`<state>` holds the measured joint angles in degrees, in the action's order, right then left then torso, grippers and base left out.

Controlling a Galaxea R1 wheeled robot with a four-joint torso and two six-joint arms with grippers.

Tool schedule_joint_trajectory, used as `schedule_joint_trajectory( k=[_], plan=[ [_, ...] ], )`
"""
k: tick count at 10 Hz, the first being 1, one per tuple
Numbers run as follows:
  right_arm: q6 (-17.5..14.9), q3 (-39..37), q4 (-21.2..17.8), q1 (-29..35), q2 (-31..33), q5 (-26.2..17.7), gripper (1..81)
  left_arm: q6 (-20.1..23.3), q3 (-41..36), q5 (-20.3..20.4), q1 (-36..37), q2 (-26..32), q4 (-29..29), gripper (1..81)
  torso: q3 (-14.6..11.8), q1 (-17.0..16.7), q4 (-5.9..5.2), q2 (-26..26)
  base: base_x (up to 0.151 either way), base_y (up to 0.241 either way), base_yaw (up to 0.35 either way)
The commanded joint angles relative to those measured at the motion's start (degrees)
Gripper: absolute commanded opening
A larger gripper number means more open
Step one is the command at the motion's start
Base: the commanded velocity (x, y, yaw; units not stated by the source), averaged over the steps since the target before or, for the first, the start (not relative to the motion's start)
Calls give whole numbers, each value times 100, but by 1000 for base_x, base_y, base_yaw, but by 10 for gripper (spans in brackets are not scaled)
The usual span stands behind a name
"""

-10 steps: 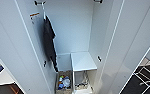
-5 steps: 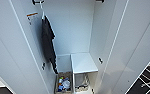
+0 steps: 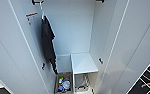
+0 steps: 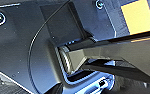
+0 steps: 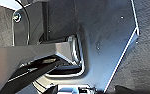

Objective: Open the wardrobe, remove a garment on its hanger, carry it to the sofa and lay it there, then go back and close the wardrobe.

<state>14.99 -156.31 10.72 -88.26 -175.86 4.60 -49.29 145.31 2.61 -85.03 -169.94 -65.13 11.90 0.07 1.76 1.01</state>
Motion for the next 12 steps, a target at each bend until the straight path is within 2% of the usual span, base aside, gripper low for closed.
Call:
schedule_joint_trajectory(
  k=[1, 3, 4, 5, 6, 7, 9, 10, 11, 12],
  plan=[
    [-14, 22, 45, 128, -30, -301, 811, 7, -64, -130, 166, 90, 71, 811, -562, 0, 0, 0, 0, 0, 0],
    [-14, 31, 45, 190, -30, -301, 811, -20, -81, 291, 149, 327, 474, 811, -877, 4, 0, -2, 0, 0, 0],
    [-5, 40, 1, 225, -22, -293, 811, -20, -82, 319, 148, 398, 605, 811, -509, 0, 0, 0, 0, 0, 0],
    [-5, 58, -26, 251, -13, -284, 811, -20, -99, 354, 140, 477, 773, 811, -658, -2, 0, 2, 0, 0, 0],
    [3, 58, -52, 277, 82, -93, 811, -20, -99, 511, 140, 634, 975, 811, -713, -7, 0, 6, 0, 0, 0],
    [65, 75, -87, 330, 259, 111, 811, -28, -99, 732, 140, 838, 1195, 811, -767, -7, 0, 6, 0, 0, 0],
    [135, 286, -122, 523, 829, 200, 811, -28, -99, 1066, 175, 1373, 1722, 811, -761, -7, 0, 9, 0, 0, 0],
    [266, 426, -288, 628, 1136, 200, 811, -28, -99, 1310, 175, 1627, 1890, 811, -761, -7, 0, 9, 0, 0, 0],
    [328, 608, -411, 751, 1475, 200, 811, -37, -99, 1787, 175, 1940, 1985, 811, -761, -7, 0, 9, 0, 0, 0],
    [346, 761, -562, 874, 1736, 200, 811, -143, -91, 1980, 201, 2139, 2040, 811, -761, -7, 0, 9, 0, 0, 0]
  ],
)
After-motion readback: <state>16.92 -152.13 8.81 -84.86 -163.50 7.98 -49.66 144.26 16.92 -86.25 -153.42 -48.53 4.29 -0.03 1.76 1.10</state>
